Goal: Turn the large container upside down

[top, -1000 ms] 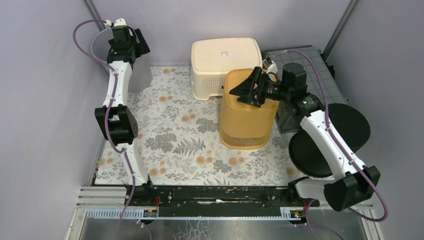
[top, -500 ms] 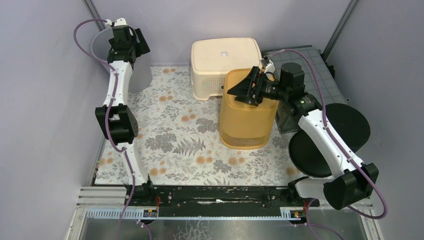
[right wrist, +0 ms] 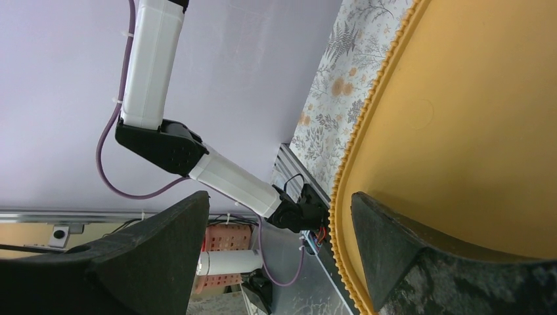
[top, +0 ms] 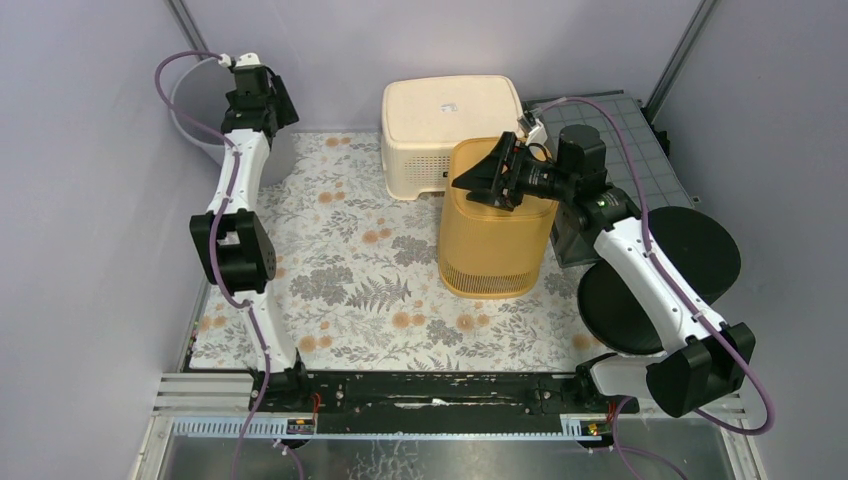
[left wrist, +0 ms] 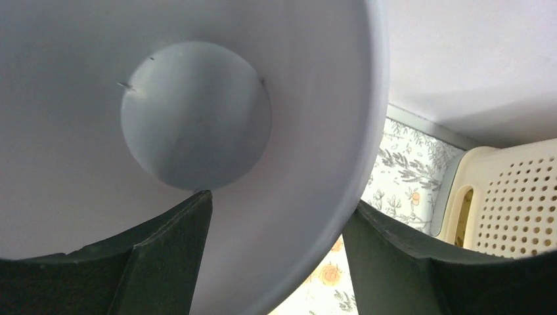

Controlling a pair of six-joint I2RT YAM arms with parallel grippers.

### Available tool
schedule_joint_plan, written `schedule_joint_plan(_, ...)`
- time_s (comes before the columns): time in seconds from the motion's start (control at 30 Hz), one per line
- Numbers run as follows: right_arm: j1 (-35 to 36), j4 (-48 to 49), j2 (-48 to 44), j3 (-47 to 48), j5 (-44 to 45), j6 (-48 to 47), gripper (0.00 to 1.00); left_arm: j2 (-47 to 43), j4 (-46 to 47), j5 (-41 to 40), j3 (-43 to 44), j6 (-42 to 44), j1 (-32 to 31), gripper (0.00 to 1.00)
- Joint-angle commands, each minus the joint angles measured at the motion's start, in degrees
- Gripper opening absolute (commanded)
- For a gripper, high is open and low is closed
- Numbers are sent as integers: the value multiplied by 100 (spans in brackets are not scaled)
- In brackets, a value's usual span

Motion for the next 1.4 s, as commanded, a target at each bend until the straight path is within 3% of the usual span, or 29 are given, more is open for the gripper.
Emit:
schedule_joint_plan(0.0, 114, -48, 81, -33, -37, 7, 86, -171, 9, -288, -454, 21, 2, 71)
schedule_joint_plan(0.1, 131, -85, 48, 4, -37, 11, 86, -199, -65, -278, -557, -50, 1, 45)
schedule_joint_plan(0.4, 155, -219, -155, 115, 28, 50, 86, -706, -281, -190, -1005, -208, -138, 0)
schedule_joint_plan(1.07, 238, -1255, -1334, 188, 290, -53, 86, -3212, -358, 1021, -2485, -1279, -322, 0)
schedule_joint_plan(1.37, 235, -1615, -1585, 293, 315, -114, 86, -3862, -501, 1379, -2005, -1741, -313, 0)
